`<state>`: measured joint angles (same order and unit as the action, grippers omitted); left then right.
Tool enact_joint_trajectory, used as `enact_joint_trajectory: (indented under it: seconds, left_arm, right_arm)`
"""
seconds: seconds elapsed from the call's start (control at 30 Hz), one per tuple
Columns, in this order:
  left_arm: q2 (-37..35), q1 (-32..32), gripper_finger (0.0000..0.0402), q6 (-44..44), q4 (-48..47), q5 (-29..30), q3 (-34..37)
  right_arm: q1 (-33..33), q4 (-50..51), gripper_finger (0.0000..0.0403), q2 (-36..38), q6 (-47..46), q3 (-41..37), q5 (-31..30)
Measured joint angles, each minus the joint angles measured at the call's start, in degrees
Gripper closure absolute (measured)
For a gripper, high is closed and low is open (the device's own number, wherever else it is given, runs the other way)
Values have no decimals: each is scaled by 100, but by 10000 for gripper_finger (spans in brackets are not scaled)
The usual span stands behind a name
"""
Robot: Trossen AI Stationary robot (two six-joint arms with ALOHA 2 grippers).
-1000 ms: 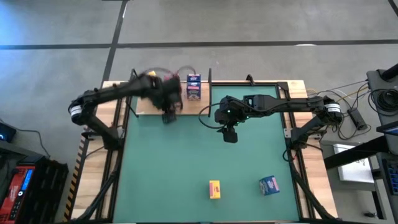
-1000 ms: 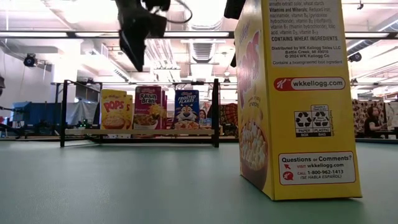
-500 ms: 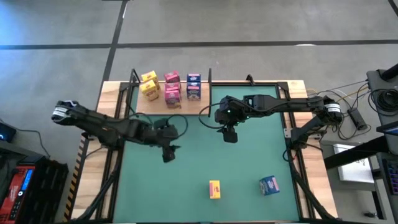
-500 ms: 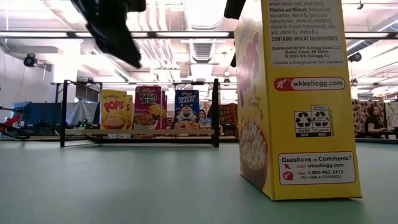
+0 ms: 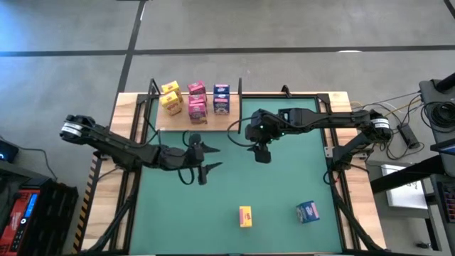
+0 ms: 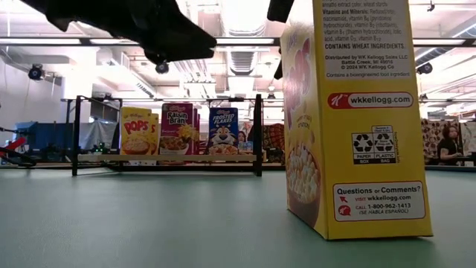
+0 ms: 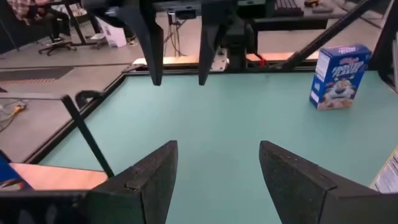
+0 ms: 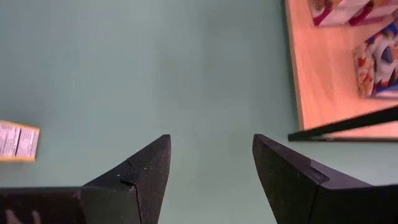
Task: Stack cereal on shelf
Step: Move the blue cereal box to the center of the table
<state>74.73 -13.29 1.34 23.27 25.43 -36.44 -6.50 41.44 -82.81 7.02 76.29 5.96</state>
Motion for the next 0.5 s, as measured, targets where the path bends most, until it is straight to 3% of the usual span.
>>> enact_joint_trajectory:
  seconds: [0.37, 0.5]
  left_arm:
    - [-17, -1, 192, 66, -184, -90, -193]
    - [-3, -1, 192, 64, -179, -90, -151]
  right_arm:
    - [0, -824, 186, -39, -788, 0, 46]
    - [0, -868, 186, -140, -1536, -4, 52]
